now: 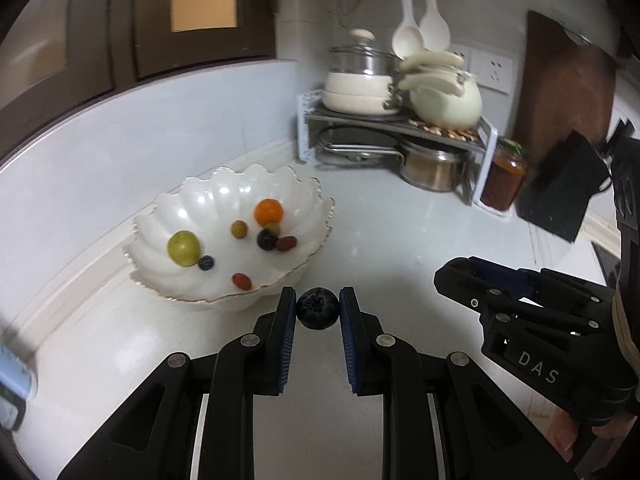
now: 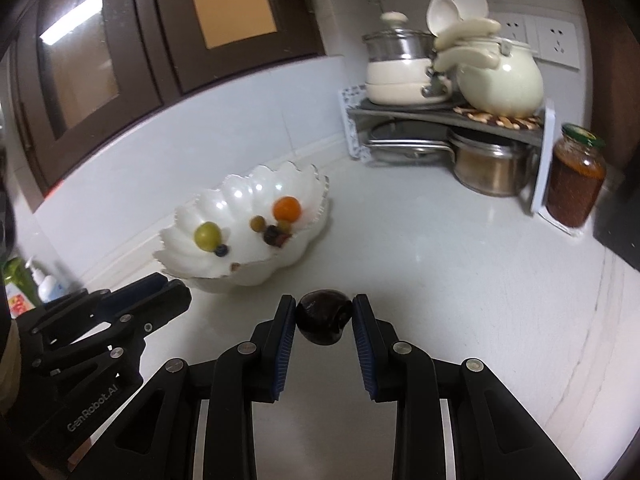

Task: Organize fruits
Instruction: 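Carry the blueberry and dark plum with both grippers over the white bowl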

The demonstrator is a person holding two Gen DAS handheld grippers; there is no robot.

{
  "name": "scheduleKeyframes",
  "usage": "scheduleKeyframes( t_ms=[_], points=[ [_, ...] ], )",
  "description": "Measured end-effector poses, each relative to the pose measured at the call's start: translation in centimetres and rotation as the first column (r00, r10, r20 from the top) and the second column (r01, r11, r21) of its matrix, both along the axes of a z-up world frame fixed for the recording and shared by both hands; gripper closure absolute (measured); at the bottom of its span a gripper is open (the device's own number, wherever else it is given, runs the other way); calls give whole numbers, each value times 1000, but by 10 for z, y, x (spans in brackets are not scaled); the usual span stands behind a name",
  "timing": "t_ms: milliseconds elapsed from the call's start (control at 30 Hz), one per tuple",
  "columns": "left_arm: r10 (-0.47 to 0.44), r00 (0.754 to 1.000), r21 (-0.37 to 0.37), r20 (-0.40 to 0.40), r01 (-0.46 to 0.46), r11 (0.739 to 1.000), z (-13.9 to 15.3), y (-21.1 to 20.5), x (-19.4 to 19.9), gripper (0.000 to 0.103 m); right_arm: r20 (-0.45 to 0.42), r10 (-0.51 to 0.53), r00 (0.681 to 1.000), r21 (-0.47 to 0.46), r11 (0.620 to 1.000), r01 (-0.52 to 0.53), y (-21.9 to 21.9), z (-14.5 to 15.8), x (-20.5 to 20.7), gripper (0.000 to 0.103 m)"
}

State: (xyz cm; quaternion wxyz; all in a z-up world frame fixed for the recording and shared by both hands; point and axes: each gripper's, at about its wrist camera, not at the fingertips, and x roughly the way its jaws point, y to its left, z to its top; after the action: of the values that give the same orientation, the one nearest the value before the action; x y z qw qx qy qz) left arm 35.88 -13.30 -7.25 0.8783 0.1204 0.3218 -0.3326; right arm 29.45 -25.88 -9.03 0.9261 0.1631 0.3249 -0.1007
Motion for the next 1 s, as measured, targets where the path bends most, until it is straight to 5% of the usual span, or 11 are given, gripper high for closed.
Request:
scheduleKeyframes(
  t_ms=[633,1000],
  points=[
    [186,977,-48,108,-182,982,47,28,-5,80,113,153,982,-58,987,-147,15,50,18,72],
    [274,954,-50,123,-270,962,61,31,27,80,95,236,967,-94,969,-227,17,58,65,72]
  ],
)
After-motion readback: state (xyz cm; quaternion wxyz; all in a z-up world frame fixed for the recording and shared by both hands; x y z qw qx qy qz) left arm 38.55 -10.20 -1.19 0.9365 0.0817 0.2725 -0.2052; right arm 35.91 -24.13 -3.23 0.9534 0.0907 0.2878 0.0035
